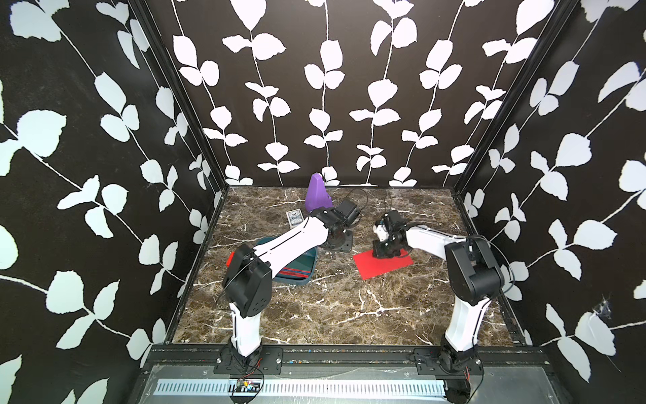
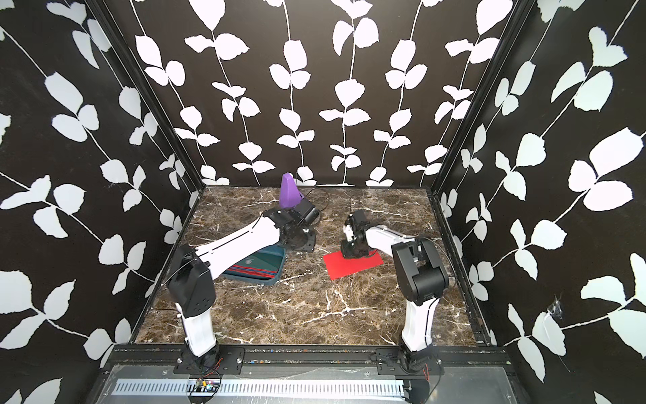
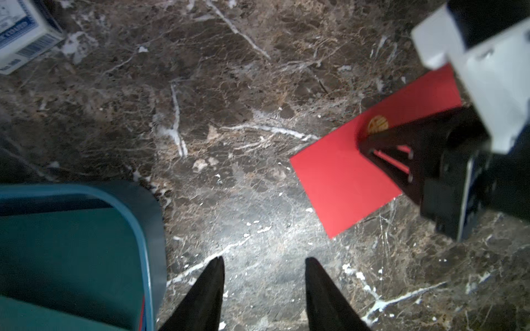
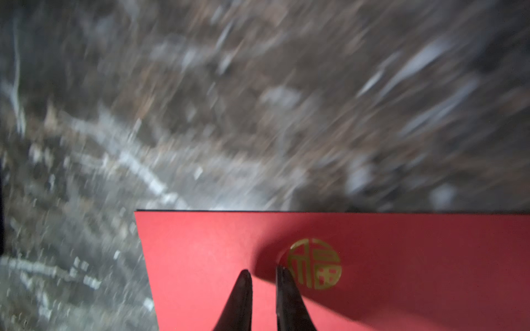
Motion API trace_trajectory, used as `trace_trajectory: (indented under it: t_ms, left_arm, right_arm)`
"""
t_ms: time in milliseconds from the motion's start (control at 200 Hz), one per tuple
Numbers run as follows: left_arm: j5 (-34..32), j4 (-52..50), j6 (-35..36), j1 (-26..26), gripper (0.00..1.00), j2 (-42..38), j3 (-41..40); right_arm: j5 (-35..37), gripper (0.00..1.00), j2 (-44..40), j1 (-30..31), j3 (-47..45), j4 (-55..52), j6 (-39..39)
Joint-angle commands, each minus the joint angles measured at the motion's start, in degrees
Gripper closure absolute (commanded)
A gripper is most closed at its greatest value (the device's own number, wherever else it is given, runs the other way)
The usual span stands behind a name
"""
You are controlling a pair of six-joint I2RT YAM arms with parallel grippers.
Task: Put the sealed envelopes into the storage box
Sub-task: Move the envelope to the center of the board, then pick up the envelope from the center of the board.
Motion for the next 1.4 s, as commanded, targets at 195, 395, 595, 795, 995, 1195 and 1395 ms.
trace_trajectory:
  t_ms: [195,395,595,795,995,1195,1395]
  left_arm:
    - [8.65,7.87,-4.29,0.01,0.48,-0.32,-5.78]
    - [11.62,8.35,-7.60,-0.17,0.46,0.19,-8.35]
    - [13.48,21.34,-19.79,-0.76,0.43,-2.24,-18.09]
    - [11.86,28.19,-26.66,-2.86,0.42,-1.73,-21.62]
    - [11.68,33.61,-29.06,-4.29,0.41,-1.07,-25.87]
    - [13.44,38.49,-29.90,-4.53,0.39,0.29,-28.47]
    - [14.39,41.80,-30.93,-4.55,0.38,1.84,-30.62]
  right_arm:
    - [9.51,0.21,-16.79,1.39,-4.09,-3.26,6.14]
    - [13.78,0.01,-18.77,-6.05,-5.32,-4.91,10.23]
    - [8.10,0.07,-15.22,-13.27,-5.40,-2.41,7.68]
    - [5.02,0.09,-7.12,-14.79,-1.94,-4.36,4.31]
    - [1.69,0.11,-2.56,-15.20,0.08,-4.86,2.58]
    - [-2.46,0.15,-2.27,-15.03,-2.11,-3.47,3.18]
    - [-2.39,0.20,-3.68,-12.84,-5.29,-3.88,4.27]
